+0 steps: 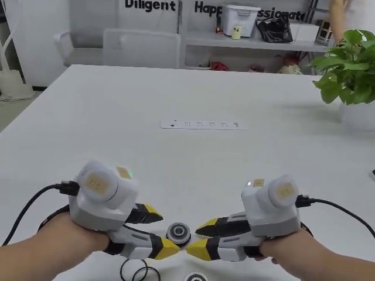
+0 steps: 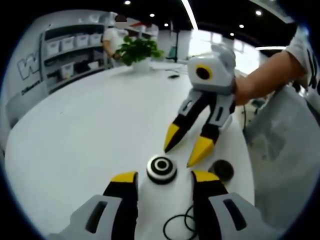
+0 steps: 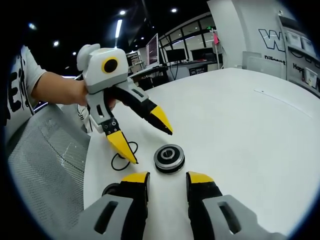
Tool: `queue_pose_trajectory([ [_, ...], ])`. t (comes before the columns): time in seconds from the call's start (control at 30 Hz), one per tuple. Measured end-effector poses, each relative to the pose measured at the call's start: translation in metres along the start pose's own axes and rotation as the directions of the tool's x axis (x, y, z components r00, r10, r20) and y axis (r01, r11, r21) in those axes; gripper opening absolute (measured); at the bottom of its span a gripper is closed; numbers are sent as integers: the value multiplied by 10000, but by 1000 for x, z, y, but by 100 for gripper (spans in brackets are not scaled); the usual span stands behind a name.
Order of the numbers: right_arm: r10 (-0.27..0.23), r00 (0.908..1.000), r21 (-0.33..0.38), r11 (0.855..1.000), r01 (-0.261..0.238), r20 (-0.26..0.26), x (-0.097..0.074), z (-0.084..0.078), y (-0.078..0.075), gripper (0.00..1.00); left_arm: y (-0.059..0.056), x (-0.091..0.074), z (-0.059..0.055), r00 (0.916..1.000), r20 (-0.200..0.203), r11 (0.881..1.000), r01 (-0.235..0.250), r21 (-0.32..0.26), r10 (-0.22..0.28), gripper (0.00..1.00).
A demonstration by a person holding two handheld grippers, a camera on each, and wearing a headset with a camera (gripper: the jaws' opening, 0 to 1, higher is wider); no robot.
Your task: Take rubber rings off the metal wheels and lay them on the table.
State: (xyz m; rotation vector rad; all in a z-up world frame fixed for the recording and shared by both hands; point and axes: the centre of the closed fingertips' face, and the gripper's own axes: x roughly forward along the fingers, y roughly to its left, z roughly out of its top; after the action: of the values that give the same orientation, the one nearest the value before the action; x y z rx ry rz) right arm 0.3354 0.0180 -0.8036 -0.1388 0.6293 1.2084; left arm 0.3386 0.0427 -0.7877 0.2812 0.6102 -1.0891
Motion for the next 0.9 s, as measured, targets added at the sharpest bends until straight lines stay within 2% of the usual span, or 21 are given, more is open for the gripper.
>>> queue_pose_trajectory([
  [0.23, -6, 10000, 44, 10000, 6, -14, 0, -2, -1, 26, -3, 4, 4, 9999, 85, 9999, 107, 19, -107, 39],
  [0.4, 17, 10000, 68, 10000, -17, 4, 0, -1, 0, 26, -4, 7, 4, 9999, -16, 9997, 153, 180, -153, 36],
  [0.57, 13, 10000, 94, 10000, -13, 1, 0, -2, 0, 26, -5, 10, 9, 9996, 178, 9997, 218, -106, -216, 33],
  [0.9, 10, 10000, 130, 9999, -10, 17, 0, -3, 0, 26, -1, 13, 6, 10000, 15, 10000, 66, -37, -66, 23],
])
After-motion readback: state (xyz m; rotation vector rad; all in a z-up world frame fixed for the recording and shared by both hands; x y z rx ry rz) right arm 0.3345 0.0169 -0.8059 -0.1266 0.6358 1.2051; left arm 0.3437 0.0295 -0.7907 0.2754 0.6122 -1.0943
